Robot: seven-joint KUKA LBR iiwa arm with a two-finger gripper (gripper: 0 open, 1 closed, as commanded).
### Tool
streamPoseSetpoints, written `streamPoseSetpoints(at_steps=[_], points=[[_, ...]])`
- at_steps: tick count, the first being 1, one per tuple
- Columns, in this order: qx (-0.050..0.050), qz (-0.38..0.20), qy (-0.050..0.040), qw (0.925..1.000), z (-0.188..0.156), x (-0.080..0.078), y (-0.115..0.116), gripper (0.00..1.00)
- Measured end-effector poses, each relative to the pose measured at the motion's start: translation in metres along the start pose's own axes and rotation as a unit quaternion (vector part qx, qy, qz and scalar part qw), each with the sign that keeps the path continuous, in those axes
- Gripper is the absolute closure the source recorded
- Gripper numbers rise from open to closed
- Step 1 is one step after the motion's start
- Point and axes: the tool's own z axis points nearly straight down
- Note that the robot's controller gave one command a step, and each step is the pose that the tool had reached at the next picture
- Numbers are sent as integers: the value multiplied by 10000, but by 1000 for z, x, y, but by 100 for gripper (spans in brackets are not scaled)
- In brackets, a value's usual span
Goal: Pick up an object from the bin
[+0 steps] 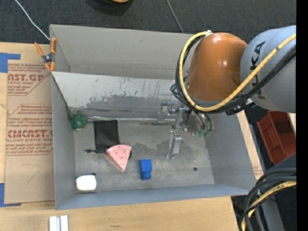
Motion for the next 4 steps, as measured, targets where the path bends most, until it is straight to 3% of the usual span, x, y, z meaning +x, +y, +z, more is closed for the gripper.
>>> streamPoseSetpoints(at_steps=[1,2,3,4], points=[[-3,2,-42,10000,-5,-1,0,0],[-14,-385,40,9993,72,43,80,0],[-1,-651,-53,9979,80,11,70,0],[-17,-280,2,9996,101,-21,95,0]])
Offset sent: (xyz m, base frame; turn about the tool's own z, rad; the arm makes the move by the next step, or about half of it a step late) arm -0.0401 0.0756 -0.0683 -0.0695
